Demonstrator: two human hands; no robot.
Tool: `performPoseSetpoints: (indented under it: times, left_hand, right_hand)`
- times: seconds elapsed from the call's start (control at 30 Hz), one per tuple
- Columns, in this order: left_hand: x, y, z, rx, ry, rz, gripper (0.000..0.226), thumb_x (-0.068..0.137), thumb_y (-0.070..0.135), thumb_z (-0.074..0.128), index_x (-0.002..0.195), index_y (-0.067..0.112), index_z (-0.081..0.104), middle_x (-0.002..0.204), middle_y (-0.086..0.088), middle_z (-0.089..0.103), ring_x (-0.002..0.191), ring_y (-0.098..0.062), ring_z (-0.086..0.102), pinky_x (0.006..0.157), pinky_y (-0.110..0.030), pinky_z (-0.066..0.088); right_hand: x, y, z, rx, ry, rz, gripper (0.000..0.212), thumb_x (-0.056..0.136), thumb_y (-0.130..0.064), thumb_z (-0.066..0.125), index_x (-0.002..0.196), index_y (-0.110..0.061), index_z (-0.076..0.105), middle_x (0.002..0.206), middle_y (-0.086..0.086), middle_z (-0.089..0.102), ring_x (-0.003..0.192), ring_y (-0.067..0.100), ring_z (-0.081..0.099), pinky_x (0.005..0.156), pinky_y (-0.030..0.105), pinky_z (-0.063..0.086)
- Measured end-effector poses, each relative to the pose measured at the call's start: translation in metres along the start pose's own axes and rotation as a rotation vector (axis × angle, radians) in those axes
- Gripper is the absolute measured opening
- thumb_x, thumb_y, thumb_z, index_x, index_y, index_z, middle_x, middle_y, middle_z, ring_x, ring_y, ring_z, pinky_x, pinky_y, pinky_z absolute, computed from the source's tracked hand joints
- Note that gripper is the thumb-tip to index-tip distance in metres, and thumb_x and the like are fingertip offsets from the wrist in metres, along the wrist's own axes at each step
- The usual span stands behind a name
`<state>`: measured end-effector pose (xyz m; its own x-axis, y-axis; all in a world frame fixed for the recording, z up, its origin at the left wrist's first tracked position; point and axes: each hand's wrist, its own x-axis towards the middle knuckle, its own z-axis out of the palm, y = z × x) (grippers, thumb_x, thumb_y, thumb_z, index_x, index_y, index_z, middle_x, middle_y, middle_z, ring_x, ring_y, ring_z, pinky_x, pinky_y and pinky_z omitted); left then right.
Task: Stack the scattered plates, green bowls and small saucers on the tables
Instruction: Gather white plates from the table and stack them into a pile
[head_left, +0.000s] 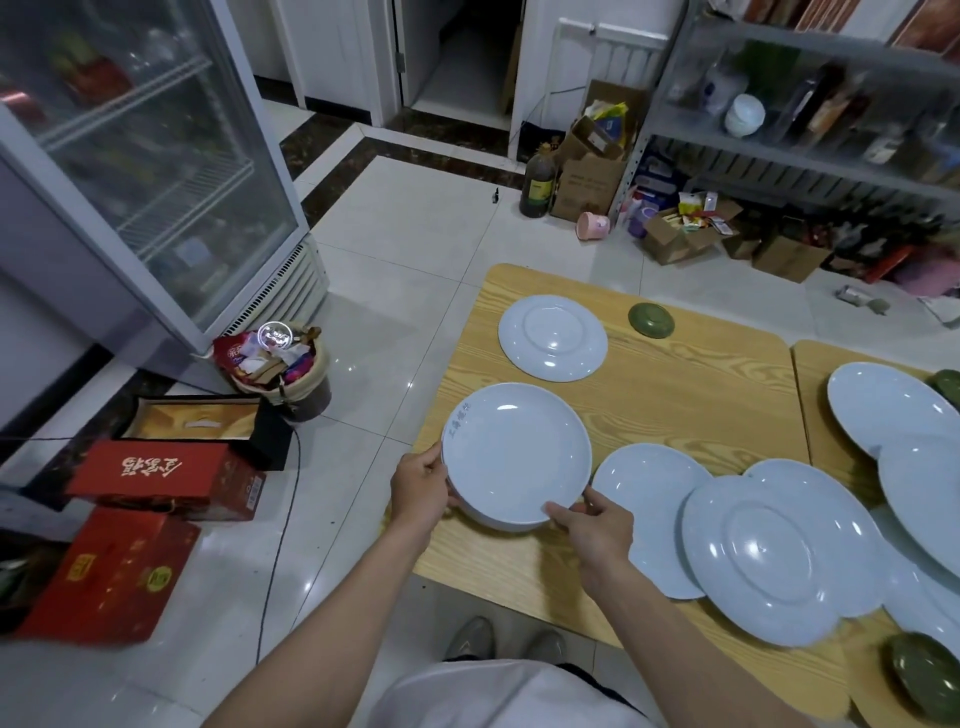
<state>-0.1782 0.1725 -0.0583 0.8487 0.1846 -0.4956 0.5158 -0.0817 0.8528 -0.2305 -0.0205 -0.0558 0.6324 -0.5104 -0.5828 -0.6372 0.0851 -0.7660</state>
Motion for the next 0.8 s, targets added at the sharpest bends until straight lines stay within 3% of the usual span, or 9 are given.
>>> performPoseSetpoints:
  times: [0.17,0.23,0.3,0.33,0.43,0.5,0.57,0.67,0.8]
  left_hand:
    - [-0.010,0.006,0.004,0.054,0.017,0.036,0.040,0.096,0.007,0.049,0.107,0.042,0.066,0.096,-0.006,0.069,0.072,-0.031,0.072,0.066,-0.053,0.060]
    - [-0.012,0.009,0.004,0.087,0.039,0.054,0.046,0.091,0.004,0.049,0.086,0.046,0.067,0.093,-0.007,0.067,0.078,-0.036,0.070,0.069,-0.052,0.060]
    - [-0.011,0.012,0.004,0.151,0.068,0.092,0.041,0.088,0.005,0.051,0.068,0.039,0.061,0.096,-0.007,0.063,0.081,-0.033,0.065,0.075,-0.038,0.058]
    - [-0.012,0.017,0.005,0.191,0.078,0.113,0.036,0.089,0.006,0.053,0.072,0.036,0.060,0.099,-0.005,0.059,0.083,-0.026,0.059,0.075,-0.028,0.051]
    - [-0.008,0.030,0.010,0.343,0.080,0.213,0.028,0.094,0.009,0.055,0.116,0.019,0.069,0.112,-0.005,0.059,0.101,-0.020,0.057,0.081,-0.022,0.039]
    - [-0.007,0.046,0.017,0.430,0.048,0.314,0.033,0.094,0.012,0.056,0.125,0.014,0.066,0.121,-0.005,0.061,0.108,-0.020,0.059,0.088,-0.022,0.039]
    - [-0.005,0.064,0.027,0.562,-0.002,0.427,0.038,0.095,0.021,0.057,0.133,0.017,0.060,0.136,-0.003,0.056,0.126,-0.020,0.050,0.102,-0.028,0.038]
    - [-0.003,0.098,0.044,0.912,-0.037,0.565,0.053,0.099,0.040,0.050,0.149,0.025,0.039,0.159,0.001,0.028,0.147,-0.022,0.019,0.117,-0.037,0.019]
    - [0.000,0.134,0.071,1.152,-0.010,0.649,0.065,0.098,0.051,0.042,0.155,0.030,0.020,0.165,0.001,0.003,0.151,-0.023,-0.001,0.121,-0.043,0.005]
  right_hand:
    - [0.001,-0.001,-0.002,0.018,-0.026,0.019,0.059,0.071,-0.005,0.086,0.126,-0.010,0.066,0.077,-0.003,0.065,0.082,0.018,0.064,0.095,0.038,0.050]
    - [0.004,-0.001,-0.004,0.015,-0.038,0.033,0.050,0.073,-0.008,0.084,0.120,-0.010,0.070,0.084,0.000,0.070,0.086,0.023,0.068,0.092,0.038,0.052]
    - [0.007,-0.003,-0.008,0.002,-0.050,0.041,0.038,0.076,-0.014,0.080,0.113,-0.010,0.073,0.095,0.005,0.074,0.091,0.027,0.069,0.084,0.035,0.054]
    - [0.009,-0.005,-0.011,-0.009,-0.049,0.040,0.034,0.078,-0.016,0.078,0.112,-0.010,0.073,0.100,0.006,0.074,0.094,0.027,0.069,0.081,0.033,0.053]
    - [0.010,-0.023,-0.020,-0.044,-0.024,-0.004,0.043,0.086,-0.020,0.073,0.127,-0.010,0.064,0.114,0.003,0.065,0.104,0.022,0.062,0.089,0.031,0.046]
    - [0.012,-0.040,-0.027,-0.098,-0.035,-0.081,0.055,0.090,-0.024,0.070,0.140,-0.011,0.052,0.123,0.004,0.060,0.116,0.024,0.056,0.101,0.035,0.044]
    - [0.015,-0.060,-0.034,-0.181,-0.107,-0.207,0.065,0.092,-0.030,0.068,0.149,-0.015,0.041,0.145,0.006,0.049,0.133,0.026,0.046,0.110,0.039,0.038]
    - [0.026,-0.095,-0.047,-0.541,-0.193,-0.485,0.078,0.093,-0.043,0.063,0.156,-0.020,0.024,0.161,0.009,0.025,0.148,0.026,0.023,0.117,0.041,0.026]
    - [0.041,-0.141,-0.069,-1.000,-0.152,-0.748,0.084,0.094,-0.056,0.052,0.158,-0.027,0.006,0.165,0.011,0.005,0.152,0.026,0.004,0.121,0.046,0.015]
